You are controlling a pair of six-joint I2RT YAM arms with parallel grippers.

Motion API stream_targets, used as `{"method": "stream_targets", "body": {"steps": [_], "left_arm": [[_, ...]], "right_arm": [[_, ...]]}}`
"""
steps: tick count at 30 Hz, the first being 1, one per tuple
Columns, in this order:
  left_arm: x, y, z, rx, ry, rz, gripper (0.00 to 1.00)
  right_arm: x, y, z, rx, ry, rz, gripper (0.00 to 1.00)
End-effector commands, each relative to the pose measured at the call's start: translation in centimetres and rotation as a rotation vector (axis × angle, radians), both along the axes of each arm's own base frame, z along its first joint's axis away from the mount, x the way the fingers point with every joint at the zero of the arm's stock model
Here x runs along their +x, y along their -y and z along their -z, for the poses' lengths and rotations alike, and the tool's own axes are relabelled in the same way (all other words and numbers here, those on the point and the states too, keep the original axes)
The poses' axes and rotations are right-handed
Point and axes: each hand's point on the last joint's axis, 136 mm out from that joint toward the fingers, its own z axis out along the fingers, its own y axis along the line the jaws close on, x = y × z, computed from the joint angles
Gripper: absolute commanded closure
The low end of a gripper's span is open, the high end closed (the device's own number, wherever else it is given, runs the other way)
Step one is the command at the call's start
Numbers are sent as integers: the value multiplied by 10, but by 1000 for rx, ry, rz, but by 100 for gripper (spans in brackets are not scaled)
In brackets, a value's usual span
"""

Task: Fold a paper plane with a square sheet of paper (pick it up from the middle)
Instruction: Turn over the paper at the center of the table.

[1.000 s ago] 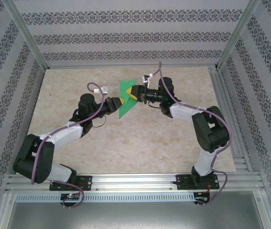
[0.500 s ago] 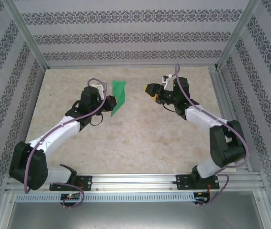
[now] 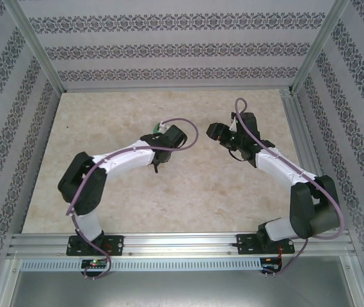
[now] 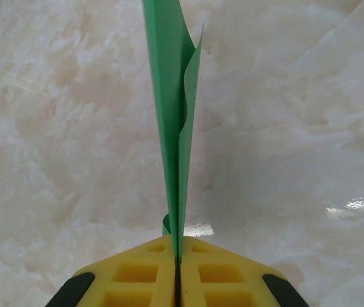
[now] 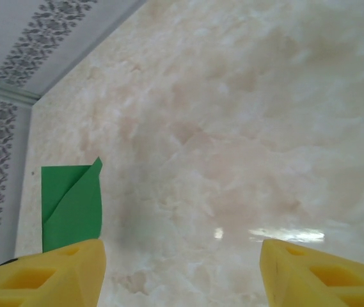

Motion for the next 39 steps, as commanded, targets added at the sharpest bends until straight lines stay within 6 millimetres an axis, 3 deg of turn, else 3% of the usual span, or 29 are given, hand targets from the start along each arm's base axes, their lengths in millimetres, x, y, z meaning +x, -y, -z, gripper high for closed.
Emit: {"method": "stream_targets", "body": {"steps": [1, 6, 12, 17, 22, 25, 28, 36, 39], "left_arm": [[5, 1, -5, 145, 29, 13, 90], [1, 27, 29, 87, -56, 41, 86], [-12, 57, 46, -91, -163, 77, 65], [-16, 70, 36, -270, -221, 94, 47], [-16, 61, 3, -523, -217, 71, 26], [-16, 42, -13, -673, -206, 30, 18], [-13, 10, -18, -782, -185, -57, 10], [-15, -85, -1, -915, -106, -363, 3], [-18, -105, 3, -947, -84, -429, 2]], "right_arm": [[0, 17, -2, -19, 14, 60, 34], [-2, 24, 4, -19, -8, 80, 34], [-2, 27, 9, -31, -24, 92, 34], [-1, 27, 9, -54, -31, 89, 36], [-7, 7, 10, -215, -30, 27, 36], [-10, -21, 11, -281, -30, -28, 37], [-17, -69, 12, -308, -19, -129, 38], [-48, -207, 37, -267, -65, -426, 53], [-54, -236, 52, -256, -100, -486, 57]]}}
